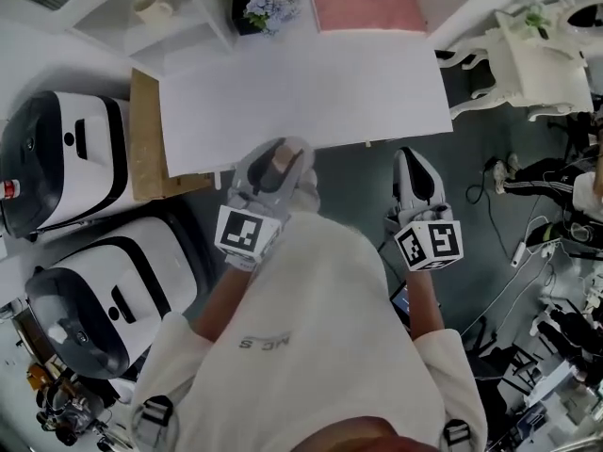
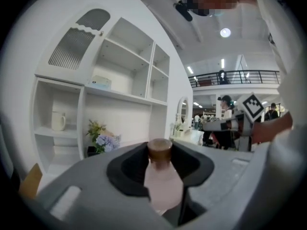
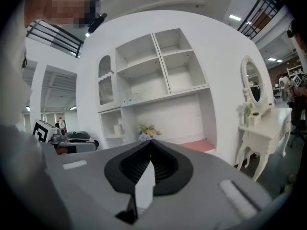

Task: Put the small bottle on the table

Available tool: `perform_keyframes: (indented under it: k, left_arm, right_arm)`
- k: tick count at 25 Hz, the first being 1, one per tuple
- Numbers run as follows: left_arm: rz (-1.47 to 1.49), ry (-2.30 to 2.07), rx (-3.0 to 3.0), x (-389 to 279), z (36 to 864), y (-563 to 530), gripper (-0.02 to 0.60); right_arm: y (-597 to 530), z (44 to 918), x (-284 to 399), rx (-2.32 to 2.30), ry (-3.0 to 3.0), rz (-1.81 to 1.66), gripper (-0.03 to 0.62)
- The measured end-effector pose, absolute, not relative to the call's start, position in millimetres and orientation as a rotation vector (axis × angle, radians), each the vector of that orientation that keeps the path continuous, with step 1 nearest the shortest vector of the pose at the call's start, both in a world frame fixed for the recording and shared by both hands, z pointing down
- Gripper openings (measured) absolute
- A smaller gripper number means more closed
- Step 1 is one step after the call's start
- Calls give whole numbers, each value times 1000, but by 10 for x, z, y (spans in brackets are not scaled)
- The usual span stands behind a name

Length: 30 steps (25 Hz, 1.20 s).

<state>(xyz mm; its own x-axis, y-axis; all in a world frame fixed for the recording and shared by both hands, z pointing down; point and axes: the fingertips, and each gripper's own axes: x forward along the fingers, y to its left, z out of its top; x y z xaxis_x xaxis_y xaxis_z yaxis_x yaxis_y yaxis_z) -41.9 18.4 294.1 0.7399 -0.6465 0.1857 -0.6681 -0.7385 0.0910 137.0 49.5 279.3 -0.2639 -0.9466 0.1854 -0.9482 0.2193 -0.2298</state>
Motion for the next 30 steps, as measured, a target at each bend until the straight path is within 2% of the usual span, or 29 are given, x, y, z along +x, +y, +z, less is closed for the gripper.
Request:
perform_keyframes:
  k: [10,21,30]
  left_arm:
    - [185,-1079,2809,-347,2974,-625,140]
    - [225,-1095,2809,-166,3044,-1095,140]
    - [281,-1125,2739,25,3436,-1449,140]
  right_arm:
    - [-284,2702,1240,1811,-2486,354,0]
    - [-797,2929,1249,1731,-2507,403,0]
    - [-1187,3276,1214,1622,-2537,472,0]
